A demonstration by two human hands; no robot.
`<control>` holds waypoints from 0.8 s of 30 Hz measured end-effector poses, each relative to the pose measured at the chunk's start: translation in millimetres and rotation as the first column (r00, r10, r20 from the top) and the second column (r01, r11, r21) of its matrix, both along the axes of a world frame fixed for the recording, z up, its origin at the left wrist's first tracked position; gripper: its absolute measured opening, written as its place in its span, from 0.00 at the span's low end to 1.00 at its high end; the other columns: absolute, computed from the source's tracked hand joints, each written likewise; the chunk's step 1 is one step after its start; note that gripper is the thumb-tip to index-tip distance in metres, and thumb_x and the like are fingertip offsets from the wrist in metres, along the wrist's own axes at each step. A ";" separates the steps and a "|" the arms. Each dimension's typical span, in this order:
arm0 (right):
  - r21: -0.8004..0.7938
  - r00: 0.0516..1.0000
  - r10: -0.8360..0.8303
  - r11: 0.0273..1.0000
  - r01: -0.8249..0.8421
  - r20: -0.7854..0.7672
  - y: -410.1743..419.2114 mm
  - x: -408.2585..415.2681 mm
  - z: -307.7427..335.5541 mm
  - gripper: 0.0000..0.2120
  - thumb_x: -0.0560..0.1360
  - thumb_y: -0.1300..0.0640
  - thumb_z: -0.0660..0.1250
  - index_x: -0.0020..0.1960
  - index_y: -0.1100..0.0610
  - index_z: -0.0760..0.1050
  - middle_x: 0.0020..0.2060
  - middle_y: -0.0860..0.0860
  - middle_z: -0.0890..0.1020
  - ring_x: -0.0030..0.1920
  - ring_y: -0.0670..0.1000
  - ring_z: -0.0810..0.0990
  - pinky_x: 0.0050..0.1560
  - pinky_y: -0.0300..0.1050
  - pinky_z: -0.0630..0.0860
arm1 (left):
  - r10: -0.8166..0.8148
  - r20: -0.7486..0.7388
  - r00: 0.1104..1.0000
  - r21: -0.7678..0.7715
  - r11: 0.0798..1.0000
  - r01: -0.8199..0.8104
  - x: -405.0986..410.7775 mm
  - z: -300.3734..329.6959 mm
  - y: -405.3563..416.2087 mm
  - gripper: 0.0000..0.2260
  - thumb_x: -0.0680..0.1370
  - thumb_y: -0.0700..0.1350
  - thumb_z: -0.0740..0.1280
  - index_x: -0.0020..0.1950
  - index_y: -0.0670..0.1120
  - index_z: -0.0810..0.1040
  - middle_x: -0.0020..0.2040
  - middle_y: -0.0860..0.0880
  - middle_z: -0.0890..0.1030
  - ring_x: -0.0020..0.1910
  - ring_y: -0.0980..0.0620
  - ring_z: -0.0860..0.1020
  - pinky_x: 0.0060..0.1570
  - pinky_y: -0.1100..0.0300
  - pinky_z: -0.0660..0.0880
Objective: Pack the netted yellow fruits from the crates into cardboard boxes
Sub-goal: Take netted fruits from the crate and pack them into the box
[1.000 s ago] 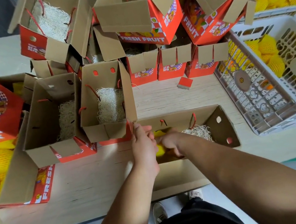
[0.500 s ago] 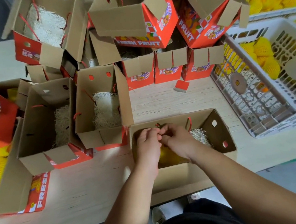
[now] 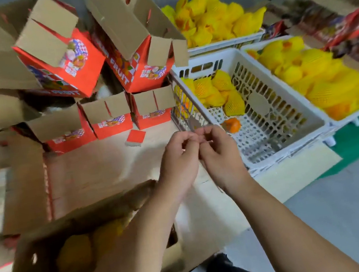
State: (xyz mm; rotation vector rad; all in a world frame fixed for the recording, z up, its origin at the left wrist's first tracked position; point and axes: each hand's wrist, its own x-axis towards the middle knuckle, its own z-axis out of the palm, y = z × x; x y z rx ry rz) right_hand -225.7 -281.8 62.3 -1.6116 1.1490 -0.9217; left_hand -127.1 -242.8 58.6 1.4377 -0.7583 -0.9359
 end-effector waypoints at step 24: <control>0.098 0.730 0.085 0.995 -0.025 -0.678 -347.1 -90.5 -159.6 0.34 0.73 0.49 0.75 0.68 0.52 0.57 0.68 0.57 0.64 0.66 0.64 0.68 0.63 0.61 0.73 | -0.105 0.859 0.502 0.196 0.972 -0.132 -52.4 -38.2 -227.9 0.05 0.80 0.50 0.67 0.51 0.53 0.83 0.42 0.56 0.85 0.36 0.55 0.82 0.37 0.60 0.76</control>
